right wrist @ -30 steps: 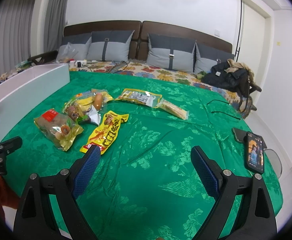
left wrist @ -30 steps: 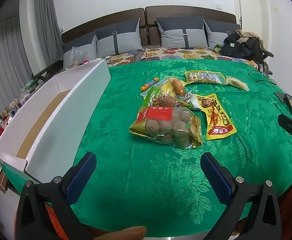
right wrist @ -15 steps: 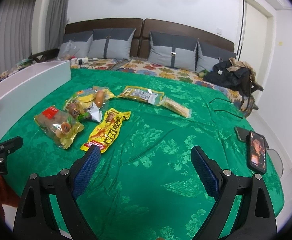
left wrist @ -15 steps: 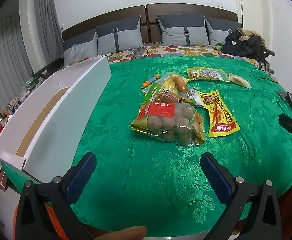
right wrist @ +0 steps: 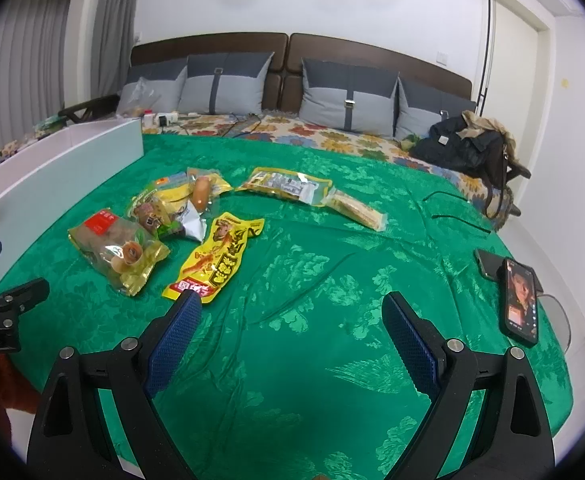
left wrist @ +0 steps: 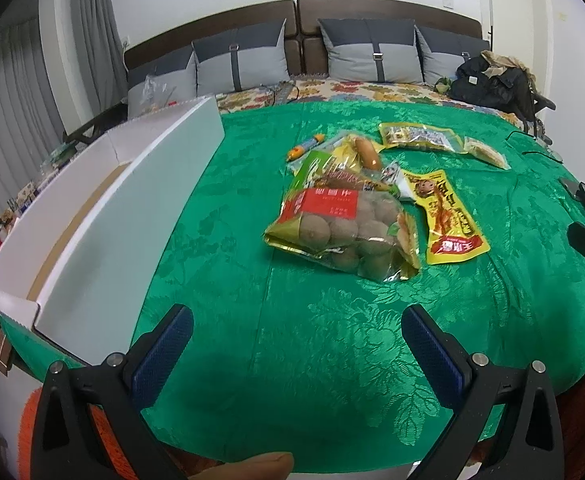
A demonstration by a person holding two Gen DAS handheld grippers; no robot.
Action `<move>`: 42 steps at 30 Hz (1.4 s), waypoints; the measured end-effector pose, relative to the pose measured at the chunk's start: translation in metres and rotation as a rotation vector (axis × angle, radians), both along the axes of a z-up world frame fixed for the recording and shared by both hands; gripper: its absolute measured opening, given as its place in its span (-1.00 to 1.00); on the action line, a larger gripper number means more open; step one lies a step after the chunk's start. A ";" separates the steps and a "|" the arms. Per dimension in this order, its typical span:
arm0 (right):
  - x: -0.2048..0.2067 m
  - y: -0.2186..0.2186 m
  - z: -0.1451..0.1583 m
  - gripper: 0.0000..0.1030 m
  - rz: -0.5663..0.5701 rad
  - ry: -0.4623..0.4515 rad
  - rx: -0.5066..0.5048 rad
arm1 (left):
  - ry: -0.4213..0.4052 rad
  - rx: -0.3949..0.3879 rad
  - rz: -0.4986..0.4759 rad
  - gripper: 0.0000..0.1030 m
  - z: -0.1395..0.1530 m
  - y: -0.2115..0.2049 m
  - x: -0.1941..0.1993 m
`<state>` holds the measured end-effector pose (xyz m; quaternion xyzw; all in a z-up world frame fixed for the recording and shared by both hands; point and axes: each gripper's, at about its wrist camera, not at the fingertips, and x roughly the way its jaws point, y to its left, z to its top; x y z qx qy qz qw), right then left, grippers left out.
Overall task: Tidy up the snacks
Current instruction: 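Move the left tool toward the red-labelled longan bag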
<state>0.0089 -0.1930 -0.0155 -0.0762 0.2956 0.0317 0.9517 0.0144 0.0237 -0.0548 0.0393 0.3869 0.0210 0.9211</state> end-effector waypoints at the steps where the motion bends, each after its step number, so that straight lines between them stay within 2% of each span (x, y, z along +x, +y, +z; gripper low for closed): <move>1: 0.000 0.000 0.000 0.82 -0.001 0.003 0.003 | 0.014 -0.008 0.005 0.99 -0.003 0.003 0.002; 6: 0.004 -0.004 -0.004 0.82 -0.009 0.026 0.016 | 0.085 -0.033 0.012 0.99 -0.023 0.012 0.017; 13: 0.025 -0.007 -0.032 0.82 -0.033 0.161 0.024 | 0.164 -0.073 0.046 0.99 -0.047 0.024 0.044; 19: 0.033 -0.014 -0.046 0.82 -0.062 0.235 0.044 | 0.215 -0.077 0.045 1.00 -0.061 0.027 0.050; 22: 0.037 -0.018 -0.052 0.82 -0.080 0.267 0.059 | 0.209 -0.111 0.047 1.00 -0.063 0.031 0.050; 33: 0.048 -0.023 -0.073 0.82 -0.111 0.369 0.066 | 0.177 -0.110 0.034 1.00 -0.064 0.033 0.044; 42: 0.047 -0.025 -0.075 0.84 -0.112 0.364 0.095 | 0.178 -0.107 0.024 1.00 -0.064 0.035 0.042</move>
